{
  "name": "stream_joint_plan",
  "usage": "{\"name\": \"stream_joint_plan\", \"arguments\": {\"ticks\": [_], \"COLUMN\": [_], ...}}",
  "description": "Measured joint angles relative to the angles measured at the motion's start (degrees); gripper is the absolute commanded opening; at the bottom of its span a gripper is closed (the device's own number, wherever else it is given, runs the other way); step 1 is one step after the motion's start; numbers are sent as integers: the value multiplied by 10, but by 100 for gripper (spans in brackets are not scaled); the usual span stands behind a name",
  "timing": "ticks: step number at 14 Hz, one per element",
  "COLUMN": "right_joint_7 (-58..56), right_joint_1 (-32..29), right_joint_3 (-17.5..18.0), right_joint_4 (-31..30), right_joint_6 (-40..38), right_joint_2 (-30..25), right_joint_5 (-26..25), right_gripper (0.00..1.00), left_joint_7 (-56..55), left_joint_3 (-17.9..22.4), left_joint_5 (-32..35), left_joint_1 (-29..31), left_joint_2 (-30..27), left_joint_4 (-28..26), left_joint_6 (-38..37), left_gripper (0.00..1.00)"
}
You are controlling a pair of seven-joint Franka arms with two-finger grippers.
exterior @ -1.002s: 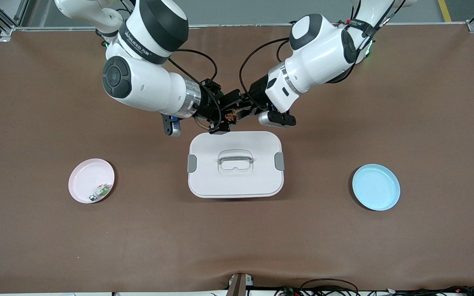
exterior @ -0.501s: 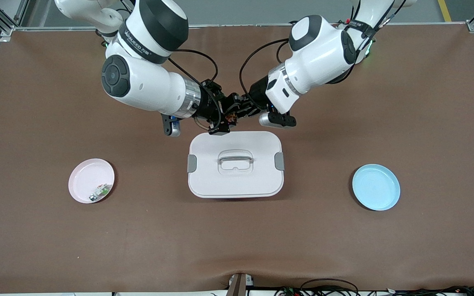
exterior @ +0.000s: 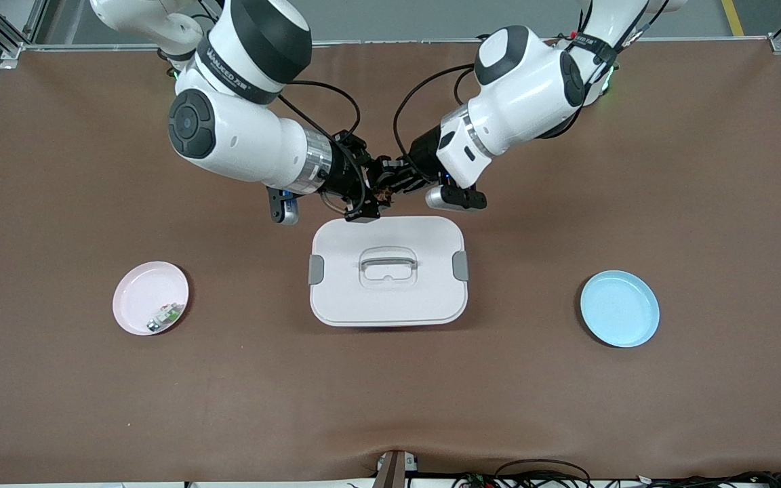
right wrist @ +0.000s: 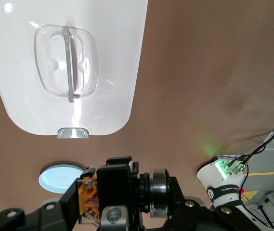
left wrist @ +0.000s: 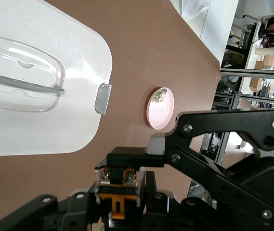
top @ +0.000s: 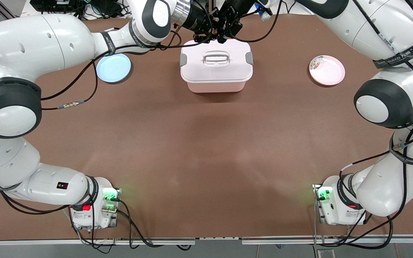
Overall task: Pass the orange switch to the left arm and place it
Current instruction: 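Grasp the switch with the left gripper from the right gripper, then open the right gripper and withdraw it while the left gripper lifts away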
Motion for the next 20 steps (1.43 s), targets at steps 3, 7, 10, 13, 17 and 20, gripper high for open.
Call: {"name": "stream_joint_plan", "arguments": {"ticks": [3, 7, 10, 13, 17, 20], "right_joint_7": [0, 1, -26, -162, -367, -505], "right_joint_1": [0, 2, 2, -9, -56, -86], "right_joint_3": [0, 0, -4, -13, -17, -17], "right_joint_4": [0, 0, 0, 1, 6, 7], "right_joint_6": [0, 0, -1, -42, -131, -189], "right_joint_2": [0, 0, 0, 0, -10, -25], "right_joint_5": [0, 0, -1, -7, -71, -148], "right_gripper": [100, 100, 100, 100, 100, 100], "left_joint_7": [0, -2, -4, -9, -10, -10], "left_joint_3": [0, 0, 0, 0, -1, 1], "left_joint_5": [0, 0, 0, 0, 0, 1], "left_joint_1": [0, -1, -1, -1, 2, 6], "left_joint_2": [0, 1, 1, 1, -1, -14], "left_joint_4": [0, 0, 0, 0, -2, -13], "left_joint_6": [0, 0, 0, 1, 1, 0], "left_gripper": [15, 15, 15, 15, 15, 15]}}
